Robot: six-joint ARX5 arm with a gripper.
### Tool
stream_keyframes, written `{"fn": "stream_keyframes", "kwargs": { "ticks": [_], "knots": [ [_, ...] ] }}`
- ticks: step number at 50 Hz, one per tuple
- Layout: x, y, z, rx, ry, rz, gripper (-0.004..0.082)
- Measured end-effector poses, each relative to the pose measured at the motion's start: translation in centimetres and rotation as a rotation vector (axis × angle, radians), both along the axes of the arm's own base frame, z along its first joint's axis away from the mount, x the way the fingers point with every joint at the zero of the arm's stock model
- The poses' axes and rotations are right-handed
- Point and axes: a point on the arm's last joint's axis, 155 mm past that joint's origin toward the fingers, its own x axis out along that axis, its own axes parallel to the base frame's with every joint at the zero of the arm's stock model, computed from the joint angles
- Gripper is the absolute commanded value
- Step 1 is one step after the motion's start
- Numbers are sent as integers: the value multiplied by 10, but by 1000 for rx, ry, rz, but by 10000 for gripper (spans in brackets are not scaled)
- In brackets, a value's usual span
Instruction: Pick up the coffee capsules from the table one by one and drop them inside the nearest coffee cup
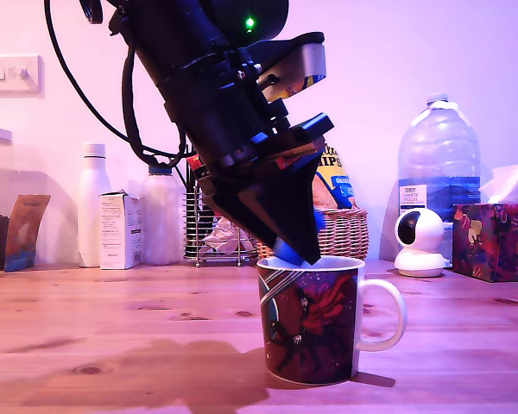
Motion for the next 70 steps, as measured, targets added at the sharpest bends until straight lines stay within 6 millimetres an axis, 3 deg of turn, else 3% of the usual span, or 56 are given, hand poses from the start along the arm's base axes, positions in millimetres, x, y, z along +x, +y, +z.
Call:
{"fn": "stream_keyframes", "kwargs": {
  "ticks": [10,13,20,24,27,35,41,54,60,70],
  "knots": [
    [1,1,0,3,-6,4,576],
    [2,1,2,1,-11,6,494],
    [-1,5,12,-5,-19,7,206],
    [-2,8,27,-23,-33,9,36],
    [-1,11,42,-48,-54,16,-28],
    [5,21,73,-102,-101,43,-24],
    [15,33,81,-112,-112,80,-24],
    [55,70,105,-193,-189,195,-24],
    [68,101,105,-232,-225,265,-24],
    [92,152,85,-276,-249,399,-24]
  ]
}}
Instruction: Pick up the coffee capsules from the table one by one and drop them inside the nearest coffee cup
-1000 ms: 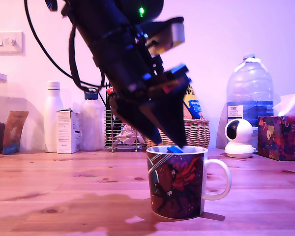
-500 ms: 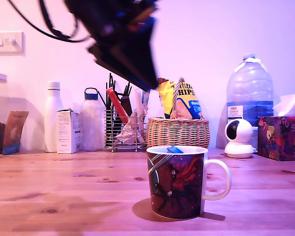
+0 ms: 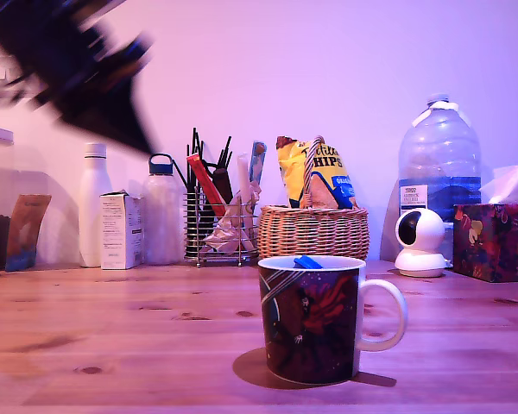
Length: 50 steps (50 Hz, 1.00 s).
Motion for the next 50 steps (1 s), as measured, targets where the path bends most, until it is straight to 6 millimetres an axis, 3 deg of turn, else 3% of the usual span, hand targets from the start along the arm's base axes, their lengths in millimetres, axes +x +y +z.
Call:
{"fn": "stream_keyframes", "kwargs": {
  "ticks": [9,17,26,36,50],
  "knots": [
    [6,47,-16,-46,-16,129,-24],
    [10,86,-14,-106,-63,251,-24],
    [-1,117,-16,-148,-105,339,-24],
    [-23,129,-16,-187,-138,375,-24],
    [-51,130,20,-282,-272,383,-24]
  ]
}}
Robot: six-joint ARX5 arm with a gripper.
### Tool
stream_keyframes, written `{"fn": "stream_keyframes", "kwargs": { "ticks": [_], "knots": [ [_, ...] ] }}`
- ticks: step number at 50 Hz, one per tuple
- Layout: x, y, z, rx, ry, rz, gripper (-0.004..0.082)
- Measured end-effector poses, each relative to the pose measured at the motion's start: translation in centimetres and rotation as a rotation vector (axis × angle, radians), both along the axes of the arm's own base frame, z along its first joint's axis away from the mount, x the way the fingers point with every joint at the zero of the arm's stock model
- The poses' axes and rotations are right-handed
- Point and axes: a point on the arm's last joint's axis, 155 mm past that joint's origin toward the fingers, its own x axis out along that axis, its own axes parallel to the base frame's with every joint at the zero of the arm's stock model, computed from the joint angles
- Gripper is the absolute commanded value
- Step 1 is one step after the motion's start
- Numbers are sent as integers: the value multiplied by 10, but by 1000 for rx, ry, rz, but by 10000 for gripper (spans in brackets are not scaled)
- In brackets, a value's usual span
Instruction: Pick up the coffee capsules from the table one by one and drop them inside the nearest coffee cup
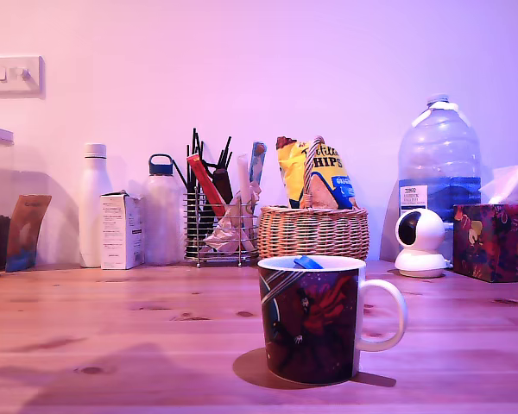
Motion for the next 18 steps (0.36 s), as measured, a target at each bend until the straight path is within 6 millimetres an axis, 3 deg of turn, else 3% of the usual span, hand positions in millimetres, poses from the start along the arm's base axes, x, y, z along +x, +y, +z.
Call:
{"fn": "stream_keyframes", "kwargs": {
  "ticks": [18],
  "knots": [
    [-32,7,16,-17,-40,37,-24]
  ]
}}
